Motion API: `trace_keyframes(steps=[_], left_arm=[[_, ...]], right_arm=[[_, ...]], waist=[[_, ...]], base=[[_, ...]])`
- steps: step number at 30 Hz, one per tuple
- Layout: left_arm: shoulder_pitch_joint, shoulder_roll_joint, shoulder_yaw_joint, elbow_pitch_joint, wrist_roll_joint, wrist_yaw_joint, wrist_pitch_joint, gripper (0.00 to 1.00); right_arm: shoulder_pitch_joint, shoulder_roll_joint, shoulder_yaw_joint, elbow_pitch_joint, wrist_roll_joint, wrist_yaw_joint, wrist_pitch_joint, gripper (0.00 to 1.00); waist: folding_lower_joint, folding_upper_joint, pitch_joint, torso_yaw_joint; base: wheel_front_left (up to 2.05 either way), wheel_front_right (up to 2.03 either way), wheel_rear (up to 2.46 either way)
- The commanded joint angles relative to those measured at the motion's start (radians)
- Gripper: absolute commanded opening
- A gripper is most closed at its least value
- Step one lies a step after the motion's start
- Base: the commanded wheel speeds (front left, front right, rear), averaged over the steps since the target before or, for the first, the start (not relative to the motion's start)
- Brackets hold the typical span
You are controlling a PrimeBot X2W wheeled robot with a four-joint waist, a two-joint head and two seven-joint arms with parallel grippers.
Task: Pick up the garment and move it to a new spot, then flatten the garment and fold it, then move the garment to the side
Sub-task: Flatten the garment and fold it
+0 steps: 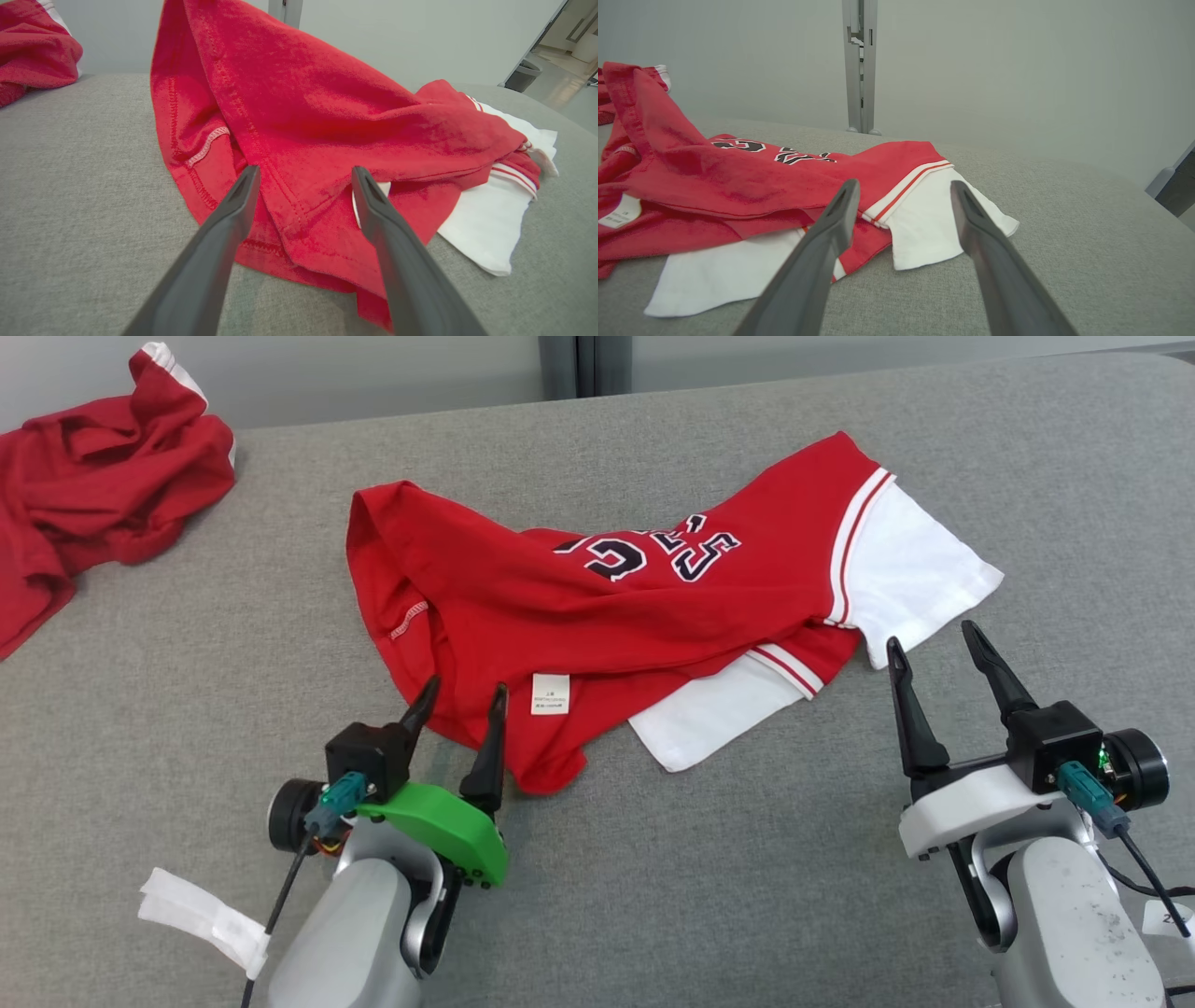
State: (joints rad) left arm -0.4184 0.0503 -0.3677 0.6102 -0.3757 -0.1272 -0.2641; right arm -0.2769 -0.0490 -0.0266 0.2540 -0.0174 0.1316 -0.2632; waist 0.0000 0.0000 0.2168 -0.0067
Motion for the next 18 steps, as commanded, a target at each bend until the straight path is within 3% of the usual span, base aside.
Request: trace_keyframes(steps=[1,9,18], left_arm=[[0.003,0.001,-0.021,0.002,-0.014,-0.003,0.000,1.00],[-0.063,0.002,-0.143,0.079,-0.099,0.023,0.021,1.00],[-0.125,0.002,-0.186,0.178,-0.197,0.045,0.029,1.00]], right_arm=[[0.013,-0.004,0.000,0.003,0.006,-0.002,-0.002,1.00],[0.015,-0.003,0.009,0.005,0.007,-0.002,-0.002,1.00],[0.013,-0.003,0.010,0.005,0.010,-0.002,-0.002,1.00]], waist=[[0.0000,0.0000,0.005,-0.011],[0.0000,0.0000,0.028,-0.061],[0.0000,0.0000,0.040,-0.098]], base=[[0.00,0.00,0.00],[0.00,0.00,0.00],[0.00,0.00,0.00]])
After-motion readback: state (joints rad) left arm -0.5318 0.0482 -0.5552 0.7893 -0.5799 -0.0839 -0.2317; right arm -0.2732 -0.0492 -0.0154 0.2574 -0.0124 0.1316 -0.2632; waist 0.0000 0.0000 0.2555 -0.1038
